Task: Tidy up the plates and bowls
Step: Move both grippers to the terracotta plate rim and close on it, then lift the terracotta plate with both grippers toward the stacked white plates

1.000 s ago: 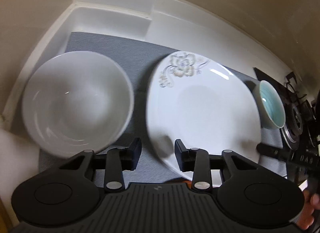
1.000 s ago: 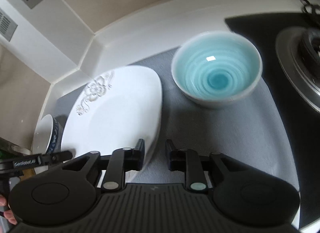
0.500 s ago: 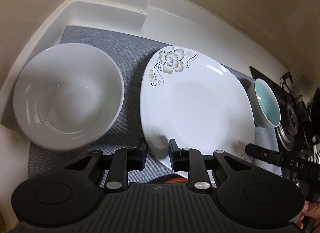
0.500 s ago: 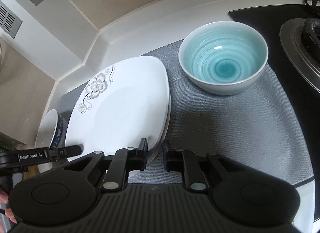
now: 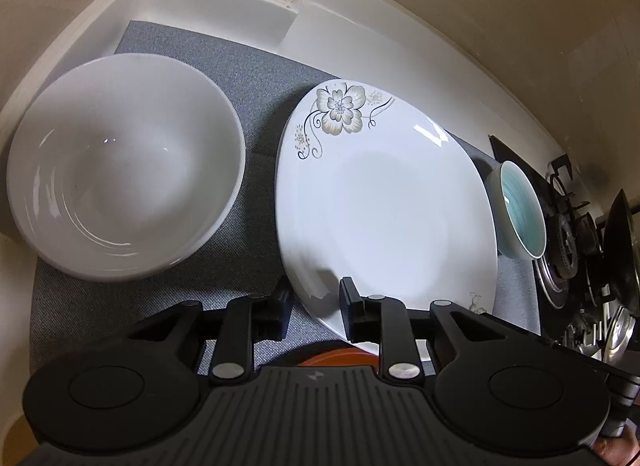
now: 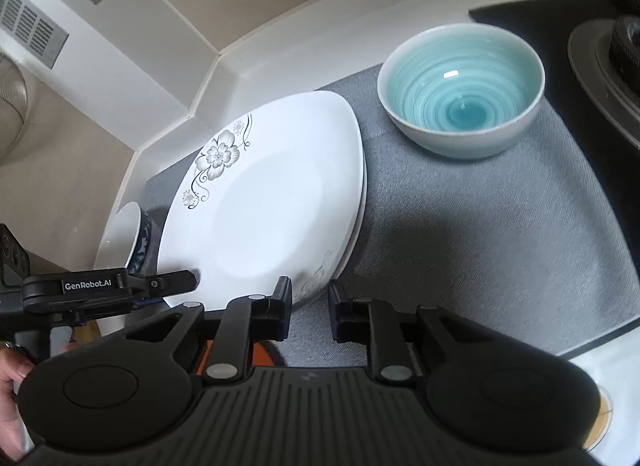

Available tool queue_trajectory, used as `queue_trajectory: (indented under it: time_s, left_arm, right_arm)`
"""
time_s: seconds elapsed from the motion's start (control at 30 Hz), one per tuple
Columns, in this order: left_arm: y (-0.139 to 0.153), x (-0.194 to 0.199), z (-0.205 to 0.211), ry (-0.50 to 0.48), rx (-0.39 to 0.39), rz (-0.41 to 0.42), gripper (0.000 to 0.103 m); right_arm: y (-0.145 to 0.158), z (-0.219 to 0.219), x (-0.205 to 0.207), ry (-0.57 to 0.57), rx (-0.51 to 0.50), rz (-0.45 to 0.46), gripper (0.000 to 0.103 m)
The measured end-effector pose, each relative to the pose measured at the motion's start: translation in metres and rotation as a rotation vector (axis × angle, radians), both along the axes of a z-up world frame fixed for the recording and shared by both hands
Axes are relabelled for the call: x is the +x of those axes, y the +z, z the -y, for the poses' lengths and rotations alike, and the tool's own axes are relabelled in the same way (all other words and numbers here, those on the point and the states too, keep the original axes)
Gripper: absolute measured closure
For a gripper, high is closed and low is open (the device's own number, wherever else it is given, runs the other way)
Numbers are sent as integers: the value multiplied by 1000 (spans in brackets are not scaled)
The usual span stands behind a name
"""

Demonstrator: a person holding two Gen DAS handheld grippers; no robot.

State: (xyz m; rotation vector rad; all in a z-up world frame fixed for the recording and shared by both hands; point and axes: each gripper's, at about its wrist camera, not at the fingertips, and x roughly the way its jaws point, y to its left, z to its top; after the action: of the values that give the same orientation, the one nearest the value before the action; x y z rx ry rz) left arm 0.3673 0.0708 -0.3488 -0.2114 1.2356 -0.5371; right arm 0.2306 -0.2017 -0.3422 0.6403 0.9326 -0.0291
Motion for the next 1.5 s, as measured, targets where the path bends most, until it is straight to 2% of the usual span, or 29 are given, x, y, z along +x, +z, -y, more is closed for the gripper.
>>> queue_trajectory:
  time_s: [0.17, 0.23, 0.3, 0.37, 0.43, 0.5, 0.63, 0.67, 0.73, 0.87, 1.0, 1.13, 1.23, 1.27, 1.33, 1.4, 1.47, 1.5]
  left_arm:
    - [2, -1, 2, -14, 3, -32, 76]
    - [12, -5, 1, -31, 13, -28, 76]
    - [25, -14, 1, -68, 46, 14, 71]
    - [37, -25, 3, -100, 72, 51, 52]
    - [45, -35, 10, -136, 135, 75, 40]
    - [50, -43, 16, -146, 196, 104, 40]
    - [58, -55, 25, -176, 210, 132, 39]
    - [57, -56, 27, -181, 209, 128, 39]
    - [56, -58, 29, -190, 206, 115, 39]
    - [53, -63, 31, -212, 209, 103, 39]
    - [43, -67, 32, -240, 204, 58, 38]
    - [30, -76, 38, -291, 223, 29, 34]
    - [13, -83, 45, -324, 246, -37, 29]
    - [5, -85, 47, -338, 251, -56, 29]
    - [0, -95, 56, -377, 291, 6, 28]
    - [-3, -102, 59, -355, 328, 69, 30]
    - [-5, -105, 60, -352, 334, 90, 46]
    - [-4, -106, 59, -357, 317, 93, 66]
  right_arm:
    - [0, 9, -1, -36, 23, -12, 85]
    - [4, 6, -3, -10, 23, -26, 83]
    - [8, -6, -7, 47, 3, -42, 83]
    - [9, -22, -14, 119, -39, -65, 78]
    - [5, -40, -19, 184, -80, -102, 70]
    - [-1, -58, -25, 241, -110, -125, 69]
    - [-10, -80, -37, 284, -219, -138, 71]
    - [-10, -81, -39, 284, -231, -131, 75]
    - [-9, -79, -42, 279, -252, -138, 91]
    - [-4, -58, -54, 219, -264, -135, 96]
    - [-1, -35, -74, 135, -264, -138, 97]
    - [-3, -20, -95, 87, -182, -128, 90]
    - [-6, -24, -101, 65, -201, -113, 87]
    - [-7, -26, -100, 53, -198, -114, 82]
    - [-10, -25, -102, 28, -183, -107, 80]
    - [-14, -26, -101, 49, -131, -98, 78]
    - [-14, -31, -99, 67, -147, -105, 72]
    - [-12, -33, -99, 81, -156, -102, 68]
